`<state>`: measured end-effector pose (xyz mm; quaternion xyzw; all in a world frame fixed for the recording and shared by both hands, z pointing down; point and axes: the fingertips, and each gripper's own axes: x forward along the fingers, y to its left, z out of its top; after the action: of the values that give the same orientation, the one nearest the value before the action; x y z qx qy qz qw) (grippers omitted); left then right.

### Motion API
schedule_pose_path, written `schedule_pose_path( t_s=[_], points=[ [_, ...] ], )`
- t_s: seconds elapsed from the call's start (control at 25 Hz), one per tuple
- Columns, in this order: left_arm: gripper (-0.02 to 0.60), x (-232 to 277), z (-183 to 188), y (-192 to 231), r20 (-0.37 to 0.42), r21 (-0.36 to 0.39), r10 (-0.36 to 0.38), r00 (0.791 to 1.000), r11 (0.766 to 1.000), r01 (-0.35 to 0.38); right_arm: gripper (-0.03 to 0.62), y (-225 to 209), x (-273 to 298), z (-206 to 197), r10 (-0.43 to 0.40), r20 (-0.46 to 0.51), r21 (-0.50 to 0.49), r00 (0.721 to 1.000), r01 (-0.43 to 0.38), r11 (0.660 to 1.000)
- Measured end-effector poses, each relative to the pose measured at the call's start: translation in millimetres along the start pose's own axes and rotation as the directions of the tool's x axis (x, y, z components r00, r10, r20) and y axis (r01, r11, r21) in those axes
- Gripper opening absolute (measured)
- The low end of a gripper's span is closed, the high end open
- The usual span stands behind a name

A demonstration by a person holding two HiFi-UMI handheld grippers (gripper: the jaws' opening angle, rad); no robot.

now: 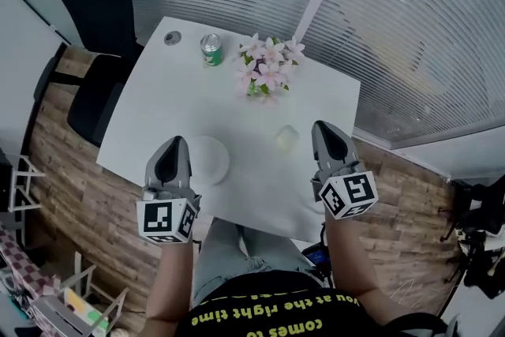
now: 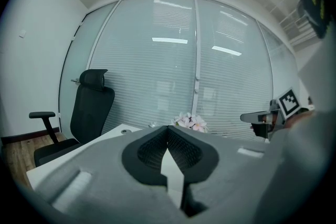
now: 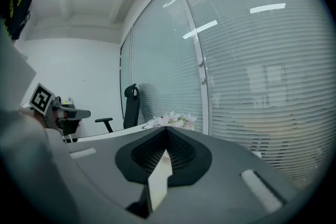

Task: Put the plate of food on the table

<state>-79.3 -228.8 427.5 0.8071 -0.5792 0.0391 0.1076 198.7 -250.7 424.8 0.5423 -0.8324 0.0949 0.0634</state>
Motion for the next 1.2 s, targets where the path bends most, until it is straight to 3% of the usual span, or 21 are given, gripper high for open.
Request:
schedule_pose_path(
  t_s=[0.28, 0.48, 0.72, 0.84, 0.96, 1.2],
  points=[
    [0.000, 9.7, -10.5, 1.4, -0.011, -0.003, -0.011, 1.000, 1.000, 0.011, 0.025, -2.0, 18.3, -37.7, 0.018, -0.072, 0.000, 0.997, -0.018, 1.000],
    [0.000, 13.3, -17.8, 3.0, -0.025, -0.007, -0.010, 1.000, 1.000, 0.010, 0.092, 1.0, 28.5, -73.5, 0.060, -0.154, 0.000, 0.986, -0.060, 0.998],
    [0.000, 16.2, -27.1, 4.0, -0.027, -0.025, -0.008, 1.000, 1.000, 0.007, 0.168, 10.2, 43.2, -107.2, 0.153, -0.240, 0.001, 0.959, -0.157, 0.988],
    [0.000, 17.5, -33.1, 3.3, -0.034, -0.027, -0.006, 0.999, 1.000, 0.005, 0.213, 10.5, 48.6, -123.9, 0.167, -0.286, -0.027, 0.943, -0.182, 0.983],
    [0.000, 20.5, -37.8, 3.6, -0.038, -0.033, -0.003, 0.999, 0.999, 0.001, 0.303, 8.8, 54.8, -141.7, 0.170, -0.329, -0.048, 0.929, -0.196, 0.979],
    [0.000, 22.5, -45.5, 7.2, -0.050, -0.040, 0.007, 0.999, 0.999, -0.009, 0.377, 10.1, 59.9, -184.0, 0.173, -0.446, -0.108, 0.878, -0.245, 0.964]
  ],
)
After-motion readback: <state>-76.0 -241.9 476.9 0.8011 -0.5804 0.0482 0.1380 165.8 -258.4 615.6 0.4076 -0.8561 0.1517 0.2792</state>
